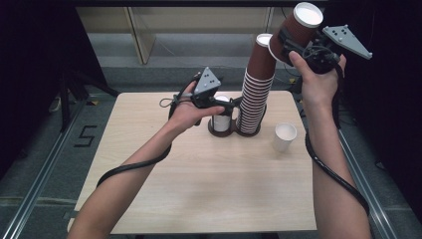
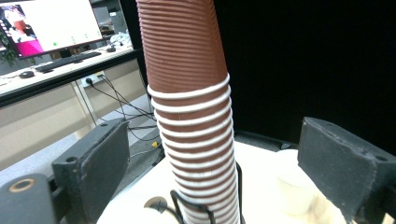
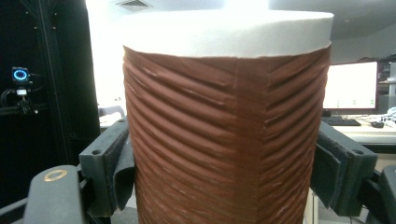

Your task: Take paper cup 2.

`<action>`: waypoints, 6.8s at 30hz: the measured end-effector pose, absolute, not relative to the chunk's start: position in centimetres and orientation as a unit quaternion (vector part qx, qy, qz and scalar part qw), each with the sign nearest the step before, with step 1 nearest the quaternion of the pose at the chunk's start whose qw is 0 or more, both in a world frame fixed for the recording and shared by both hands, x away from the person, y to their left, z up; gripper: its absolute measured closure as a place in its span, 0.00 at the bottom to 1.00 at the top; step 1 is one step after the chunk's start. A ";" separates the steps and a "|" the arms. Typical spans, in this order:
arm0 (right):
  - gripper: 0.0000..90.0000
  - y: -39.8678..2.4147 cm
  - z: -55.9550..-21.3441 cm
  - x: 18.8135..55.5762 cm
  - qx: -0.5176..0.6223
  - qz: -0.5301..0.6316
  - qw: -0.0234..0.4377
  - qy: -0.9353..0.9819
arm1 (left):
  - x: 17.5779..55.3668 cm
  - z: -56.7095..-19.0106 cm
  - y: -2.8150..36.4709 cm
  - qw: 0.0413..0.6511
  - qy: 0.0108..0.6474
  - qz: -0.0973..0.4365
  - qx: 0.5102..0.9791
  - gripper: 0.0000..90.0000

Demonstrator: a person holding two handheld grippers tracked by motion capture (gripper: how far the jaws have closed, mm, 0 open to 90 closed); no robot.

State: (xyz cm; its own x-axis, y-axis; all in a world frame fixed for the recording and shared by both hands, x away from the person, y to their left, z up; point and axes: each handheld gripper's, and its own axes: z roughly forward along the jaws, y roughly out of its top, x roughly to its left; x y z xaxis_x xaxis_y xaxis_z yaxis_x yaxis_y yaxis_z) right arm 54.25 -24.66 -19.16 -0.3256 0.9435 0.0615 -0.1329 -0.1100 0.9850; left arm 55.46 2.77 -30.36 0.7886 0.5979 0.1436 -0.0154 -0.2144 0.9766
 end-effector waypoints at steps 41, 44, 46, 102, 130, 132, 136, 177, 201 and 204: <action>0.22 -22.9 -27.3 48.2 0.379 0.633 0.350 0.578 | 47.4 -37.5 9.2 0.587 0.195 0.255 0.743 0.09; 0.22 -22.2 -28.4 48.0 0.377 0.630 0.342 0.587 | 47.1 -38.1 9.5 0.586 0.198 0.253 0.744 0.09; 0.22 -21.9 -29.1 47.9 0.379 0.628 0.333 0.593 | 46.8 -38.4 9.8 0.584 0.200 0.253 0.745 0.09; 0.21 -16.8 -41.0 46.2 0.459 0.619 0.161 0.616 | 43.5 -43.7 11.5 0.580 0.224 0.220 0.752 0.00; 0.21 -18.5 -45.2 45.8 0.528 0.633 0.061 0.563 | 44.5 -44.9 7.8 0.589 0.216 0.172 0.759 0.00; 0.21 -18.5 -45.2 45.8 0.528 0.633 0.061 0.563 | 44.6 -44.9 7.4 0.584 0.213 0.170 0.765 0.00; 0.21 -18.3 -45.2 45.7 0.526 0.632 0.060 0.566 | 44.8 -44.9 6.6 0.584 0.205 0.169 0.767 0.00; 0.20 -17.1 -45.2 45.3 0.521 0.633 0.047 0.571 | 46.4 -46.4 2.8 0.560 0.195 0.180 0.785 0.05; 0.05 -16.7 -45.1 45.0 0.520 0.629 0.033 0.577 | 46.0 -45.7 3.6 0.553 0.182 0.177 0.794 0.12; 0.05 -16.8 -45.0 45.1 0.514 0.627 0.050 0.584 | 46.1 -45.6 3.8 0.551 0.179 0.181 0.795 0.12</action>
State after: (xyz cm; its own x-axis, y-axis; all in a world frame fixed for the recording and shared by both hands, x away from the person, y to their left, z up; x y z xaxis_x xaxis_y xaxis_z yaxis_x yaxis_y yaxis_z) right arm 45.09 -16.76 -45.05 -0.4677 0.6619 0.5858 0.5373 -0.3133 0.7830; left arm 46.06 3.77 -45.58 0.8705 0.4837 0.0904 0.0854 -0.3295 0.9403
